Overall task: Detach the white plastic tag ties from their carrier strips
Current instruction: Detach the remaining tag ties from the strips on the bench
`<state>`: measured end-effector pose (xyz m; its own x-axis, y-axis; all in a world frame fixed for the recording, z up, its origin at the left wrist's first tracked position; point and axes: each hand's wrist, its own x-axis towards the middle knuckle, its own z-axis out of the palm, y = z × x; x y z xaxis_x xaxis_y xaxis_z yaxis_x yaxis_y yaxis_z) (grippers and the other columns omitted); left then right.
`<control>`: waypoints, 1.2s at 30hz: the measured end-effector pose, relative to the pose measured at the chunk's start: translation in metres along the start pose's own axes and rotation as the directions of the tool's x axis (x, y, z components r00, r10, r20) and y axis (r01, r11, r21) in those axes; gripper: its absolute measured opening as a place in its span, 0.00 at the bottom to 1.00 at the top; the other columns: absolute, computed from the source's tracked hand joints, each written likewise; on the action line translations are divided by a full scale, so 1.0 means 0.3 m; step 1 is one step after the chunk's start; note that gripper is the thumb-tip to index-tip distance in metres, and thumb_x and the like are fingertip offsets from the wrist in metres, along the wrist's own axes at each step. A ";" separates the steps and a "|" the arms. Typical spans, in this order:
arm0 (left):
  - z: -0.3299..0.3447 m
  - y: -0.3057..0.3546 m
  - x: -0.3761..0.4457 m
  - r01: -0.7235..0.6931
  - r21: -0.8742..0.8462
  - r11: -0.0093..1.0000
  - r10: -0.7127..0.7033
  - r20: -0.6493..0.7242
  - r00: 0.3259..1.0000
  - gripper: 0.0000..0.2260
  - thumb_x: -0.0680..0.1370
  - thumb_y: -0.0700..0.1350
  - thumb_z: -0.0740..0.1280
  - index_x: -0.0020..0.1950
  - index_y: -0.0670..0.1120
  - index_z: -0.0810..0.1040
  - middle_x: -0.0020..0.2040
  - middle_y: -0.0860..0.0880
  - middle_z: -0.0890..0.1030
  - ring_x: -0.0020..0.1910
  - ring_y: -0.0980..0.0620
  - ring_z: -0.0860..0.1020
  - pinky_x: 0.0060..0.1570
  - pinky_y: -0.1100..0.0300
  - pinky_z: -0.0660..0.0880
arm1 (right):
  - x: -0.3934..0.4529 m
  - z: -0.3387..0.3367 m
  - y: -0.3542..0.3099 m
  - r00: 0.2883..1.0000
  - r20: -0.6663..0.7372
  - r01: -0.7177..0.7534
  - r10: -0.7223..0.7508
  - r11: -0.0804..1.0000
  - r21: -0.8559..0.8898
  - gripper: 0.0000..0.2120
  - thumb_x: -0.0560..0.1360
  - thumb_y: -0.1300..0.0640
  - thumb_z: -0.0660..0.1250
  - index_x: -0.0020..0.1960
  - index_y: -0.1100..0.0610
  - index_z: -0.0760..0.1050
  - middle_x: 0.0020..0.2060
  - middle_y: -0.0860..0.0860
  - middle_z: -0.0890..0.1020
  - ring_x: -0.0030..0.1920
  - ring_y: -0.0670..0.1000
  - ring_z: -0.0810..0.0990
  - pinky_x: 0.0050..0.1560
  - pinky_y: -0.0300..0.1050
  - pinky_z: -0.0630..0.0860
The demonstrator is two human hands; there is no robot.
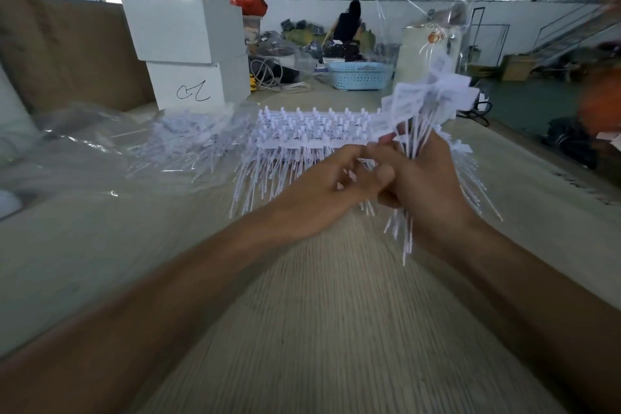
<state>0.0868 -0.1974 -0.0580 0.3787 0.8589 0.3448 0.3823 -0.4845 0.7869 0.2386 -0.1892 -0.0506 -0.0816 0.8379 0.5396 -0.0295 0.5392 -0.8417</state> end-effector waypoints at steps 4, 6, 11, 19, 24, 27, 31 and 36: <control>0.053 0.012 -0.006 0.060 -0.152 0.987 -0.061 -0.007 0.998 0.24 0.71 0.67 0.68 0.65 0.62 0.74 0.58 0.64 0.81 0.58 0.66 0.78 0.56 0.65 0.75 | -0.023 0.036 0.059 0.980 0.185 0.136 -0.079 0.938 -0.320 0.09 0.79 0.65 0.65 0.58 0.65 0.71 0.39 0.45 0.75 0.38 0.38 0.75 0.40 0.35 0.73; 0.057 0.023 -0.007 0.118 -0.242 0.963 -0.149 -0.113 0.982 0.26 0.70 0.71 0.65 0.66 0.64 0.75 0.59 0.66 0.80 0.60 0.68 0.77 0.61 0.63 0.71 | -0.027 0.054 0.072 0.963 0.243 0.216 -0.115 0.868 -0.447 0.14 0.78 0.68 0.64 0.63 0.63 0.70 0.46 0.45 0.79 0.48 0.37 0.80 0.48 0.36 0.77; 0.020 0.047 0.009 0.160 -0.228 0.961 -0.220 -0.271 0.937 0.28 0.73 0.72 0.59 0.61 0.56 0.82 0.54 0.61 0.84 0.54 0.64 0.81 0.58 0.62 0.74 | -0.037 0.124 0.064 0.953 0.283 0.239 -0.109 0.846 -0.477 0.18 0.79 0.66 0.61 0.68 0.61 0.66 0.49 0.53 0.81 0.48 0.49 0.81 0.47 0.49 0.78; -0.203 0.113 0.069 0.004 -0.505 0.863 -0.285 -0.481 0.829 0.20 0.86 0.50 0.54 0.37 0.44 0.69 0.24 0.49 0.73 0.23 0.50 0.75 0.28 0.55 0.79 | -0.064 0.236 0.044 0.820 0.531 0.130 0.211 0.836 -0.533 0.07 0.84 0.48 0.59 0.50 0.49 0.65 0.37 0.53 0.81 0.33 0.47 0.81 0.34 0.47 0.76; -0.480 0.035 0.010 0.052 -0.564 0.824 -0.419 -0.546 0.725 0.17 0.86 0.52 0.53 0.39 0.49 0.62 0.23 0.54 0.58 0.20 0.57 0.54 0.20 0.69 0.52 | 0.067 0.362 0.017 0.829 0.549 0.442 -0.106 0.725 -0.528 0.10 0.82 0.54 0.63 0.48 0.60 0.78 0.42 0.53 0.80 0.40 0.52 0.78 0.45 0.51 0.76; -0.599 -0.064 -0.073 0.127 -0.613 0.780 -0.531 -0.541 0.652 0.18 0.86 0.47 0.51 0.36 0.50 0.59 0.26 0.52 0.55 0.19 0.58 0.54 0.19 0.69 0.51 | 0.191 0.499 0.033 0.798 0.540 0.575 -0.267 0.604 -0.552 0.05 0.80 0.60 0.63 0.51 0.59 0.77 0.45 0.54 0.79 0.44 0.55 0.78 0.46 0.52 0.76; -0.647 -0.145 -0.151 0.226 -0.696 0.682 -0.672 -0.473 0.570 0.18 0.87 0.46 0.50 0.36 0.50 0.58 0.24 0.53 0.56 0.18 0.58 0.54 0.17 0.67 0.51 | 0.318 0.694 0.112 0.633 0.763 0.773 -0.133 0.151 -0.616 0.18 0.79 0.54 0.66 0.67 0.54 0.73 0.62 0.53 0.76 0.62 0.58 0.73 0.56 0.54 0.72; -0.634 -0.179 -0.182 0.307 -0.734 0.606 -0.725 -0.350 0.593 0.18 0.87 0.49 0.53 0.37 0.50 0.60 0.24 0.53 0.57 0.18 0.58 0.55 0.16 0.68 0.50 | 0.412 0.787 0.144 0.624 0.779 0.755 -0.067 -0.206 -0.623 0.13 0.77 0.64 0.63 0.58 0.53 0.77 0.53 0.52 0.81 0.59 0.57 0.76 0.59 0.54 0.67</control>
<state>-0.1146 -0.1867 -0.0217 -0.3477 0.9188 -0.1869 -0.2711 0.0923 0.9581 -0.0080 -0.0822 -0.0248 -0.8247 0.4210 0.3776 0.5646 0.5742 0.5929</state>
